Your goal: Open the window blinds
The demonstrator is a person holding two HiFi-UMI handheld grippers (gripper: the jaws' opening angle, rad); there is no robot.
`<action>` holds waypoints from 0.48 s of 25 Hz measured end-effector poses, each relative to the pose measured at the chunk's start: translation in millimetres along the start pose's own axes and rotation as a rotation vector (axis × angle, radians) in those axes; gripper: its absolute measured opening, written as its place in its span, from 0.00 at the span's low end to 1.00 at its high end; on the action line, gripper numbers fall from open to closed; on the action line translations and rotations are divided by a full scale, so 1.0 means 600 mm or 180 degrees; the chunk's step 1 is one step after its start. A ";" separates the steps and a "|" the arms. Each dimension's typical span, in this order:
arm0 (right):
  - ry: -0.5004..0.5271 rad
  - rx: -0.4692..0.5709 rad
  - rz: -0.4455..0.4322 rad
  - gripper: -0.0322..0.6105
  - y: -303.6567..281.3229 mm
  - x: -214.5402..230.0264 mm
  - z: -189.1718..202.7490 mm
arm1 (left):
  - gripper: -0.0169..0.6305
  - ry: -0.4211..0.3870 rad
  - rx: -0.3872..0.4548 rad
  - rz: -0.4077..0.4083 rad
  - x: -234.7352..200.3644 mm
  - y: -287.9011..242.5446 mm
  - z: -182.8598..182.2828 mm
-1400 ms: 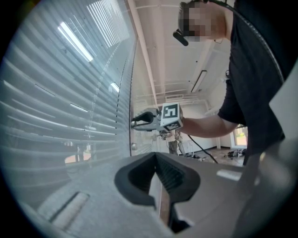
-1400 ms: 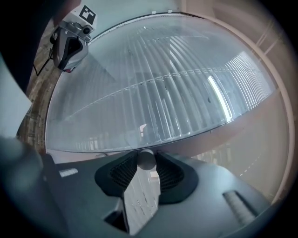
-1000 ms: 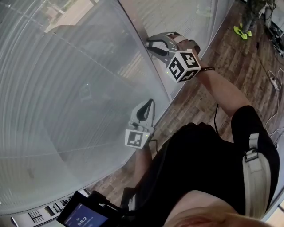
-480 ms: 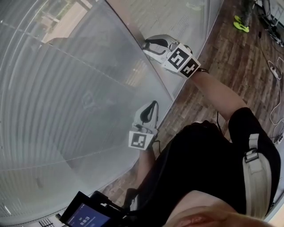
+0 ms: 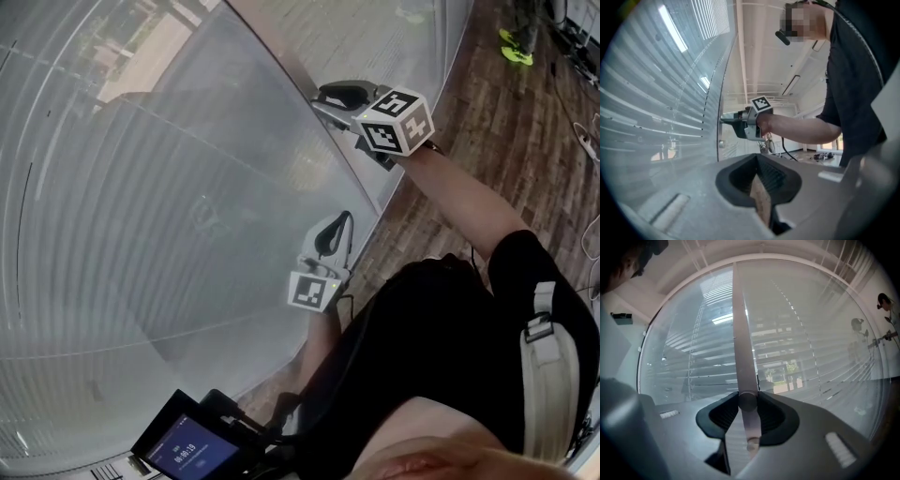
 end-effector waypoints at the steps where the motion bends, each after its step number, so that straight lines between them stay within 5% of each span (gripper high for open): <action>1: -0.0063 0.0006 0.0012 0.25 -0.001 -0.001 0.000 | 0.03 -0.0010 0.0003 0.0024 0.001 -0.002 -0.001; 12: -0.0345 0.0050 0.0098 0.25 -0.002 -0.004 0.005 | 0.03 0.0006 0.0022 0.0051 0.006 -0.004 0.001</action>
Point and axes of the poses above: the fingertips, and each gripper's own axes: y backward along the fingers, x to its right, z out of its underside, the point moved 8 cm from there along y, backward along the fingers, and after that the axes turned 4 degrees about z, right-handed, at the moved point
